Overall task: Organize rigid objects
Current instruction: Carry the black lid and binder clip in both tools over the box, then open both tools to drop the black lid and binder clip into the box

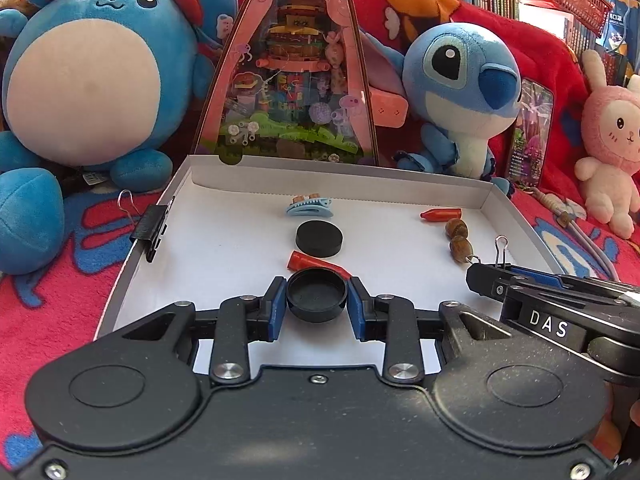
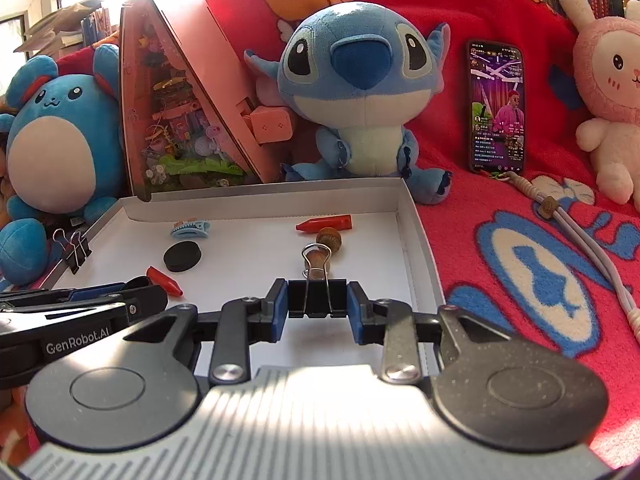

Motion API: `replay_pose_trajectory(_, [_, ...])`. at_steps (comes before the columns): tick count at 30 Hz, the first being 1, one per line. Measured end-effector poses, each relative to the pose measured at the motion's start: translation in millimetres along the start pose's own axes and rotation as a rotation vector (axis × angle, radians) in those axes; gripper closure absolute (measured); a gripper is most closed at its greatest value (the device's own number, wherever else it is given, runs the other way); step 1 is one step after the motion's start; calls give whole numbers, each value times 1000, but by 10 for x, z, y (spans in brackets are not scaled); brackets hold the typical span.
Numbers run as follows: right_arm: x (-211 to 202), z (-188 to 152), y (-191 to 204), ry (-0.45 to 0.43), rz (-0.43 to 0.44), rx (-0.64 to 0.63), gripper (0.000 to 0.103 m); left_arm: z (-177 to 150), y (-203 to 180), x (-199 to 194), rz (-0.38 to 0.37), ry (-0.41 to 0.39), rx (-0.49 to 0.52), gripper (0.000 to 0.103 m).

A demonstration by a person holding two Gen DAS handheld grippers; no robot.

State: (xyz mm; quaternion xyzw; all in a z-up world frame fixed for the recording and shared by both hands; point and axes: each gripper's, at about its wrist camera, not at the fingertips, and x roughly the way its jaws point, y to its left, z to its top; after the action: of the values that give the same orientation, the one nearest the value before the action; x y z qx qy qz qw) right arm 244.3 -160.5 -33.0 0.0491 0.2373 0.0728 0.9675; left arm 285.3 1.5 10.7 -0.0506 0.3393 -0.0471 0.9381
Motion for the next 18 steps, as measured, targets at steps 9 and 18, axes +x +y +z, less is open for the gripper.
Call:
replay_pose_trajectory(9, [89,-38,33,10,-12,-12,67,0,-63,52,30,-27,39,72])
replay_pose_trajectory(18, [86,-41,56,5,-18,-30,65,-22,-121,53,50,-39,70,72])
